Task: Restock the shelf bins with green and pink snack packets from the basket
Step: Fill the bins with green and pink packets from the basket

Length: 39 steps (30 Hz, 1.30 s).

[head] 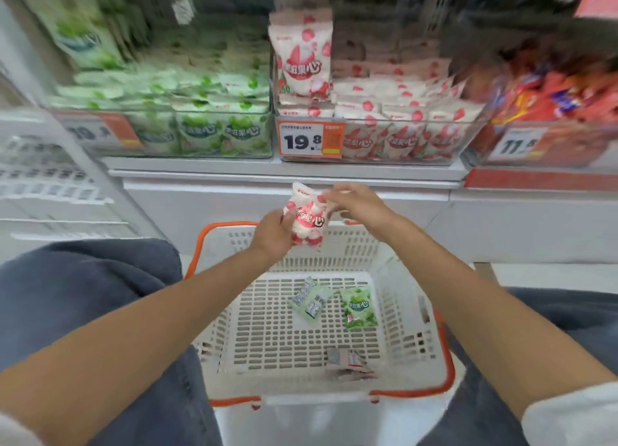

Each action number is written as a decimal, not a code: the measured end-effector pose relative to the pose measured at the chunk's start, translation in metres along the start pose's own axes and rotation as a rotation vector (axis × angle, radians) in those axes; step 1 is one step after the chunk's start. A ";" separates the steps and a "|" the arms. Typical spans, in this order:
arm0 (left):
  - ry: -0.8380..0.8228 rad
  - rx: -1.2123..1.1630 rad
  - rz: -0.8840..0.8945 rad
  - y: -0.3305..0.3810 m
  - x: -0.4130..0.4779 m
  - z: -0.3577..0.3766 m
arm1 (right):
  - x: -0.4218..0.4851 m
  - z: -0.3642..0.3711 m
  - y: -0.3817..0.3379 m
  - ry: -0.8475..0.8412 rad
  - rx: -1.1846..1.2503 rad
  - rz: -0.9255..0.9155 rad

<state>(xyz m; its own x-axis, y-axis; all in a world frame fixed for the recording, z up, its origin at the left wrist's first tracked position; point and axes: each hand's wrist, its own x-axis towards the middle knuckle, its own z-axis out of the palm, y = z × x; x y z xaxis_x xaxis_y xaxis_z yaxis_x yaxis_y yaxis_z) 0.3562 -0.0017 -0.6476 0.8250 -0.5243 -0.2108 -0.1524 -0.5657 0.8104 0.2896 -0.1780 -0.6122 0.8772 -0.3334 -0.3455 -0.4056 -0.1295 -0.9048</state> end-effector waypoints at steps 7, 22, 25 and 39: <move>0.064 -0.275 -0.057 0.080 -0.012 -0.029 | -0.026 0.019 -0.061 0.270 -0.042 -0.138; 0.561 0.077 0.322 0.149 0.040 -0.085 | -0.005 0.003 -0.136 0.374 -0.034 -0.497; 0.550 0.165 0.366 0.155 0.062 -0.094 | 0.016 -0.007 -0.145 0.426 -0.080 -0.518; 0.707 0.281 0.288 0.157 0.084 -0.105 | 0.048 -0.003 -0.150 0.571 -0.293 -0.510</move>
<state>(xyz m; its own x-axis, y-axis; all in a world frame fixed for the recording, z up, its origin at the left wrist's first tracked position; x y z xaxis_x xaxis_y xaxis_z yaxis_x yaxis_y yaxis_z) 0.4584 -0.0679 -0.4804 0.8672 -0.2008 0.4556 -0.4641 -0.6577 0.5933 0.3922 -0.1773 -0.4927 0.7379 -0.5816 0.3424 -0.1124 -0.6062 -0.7874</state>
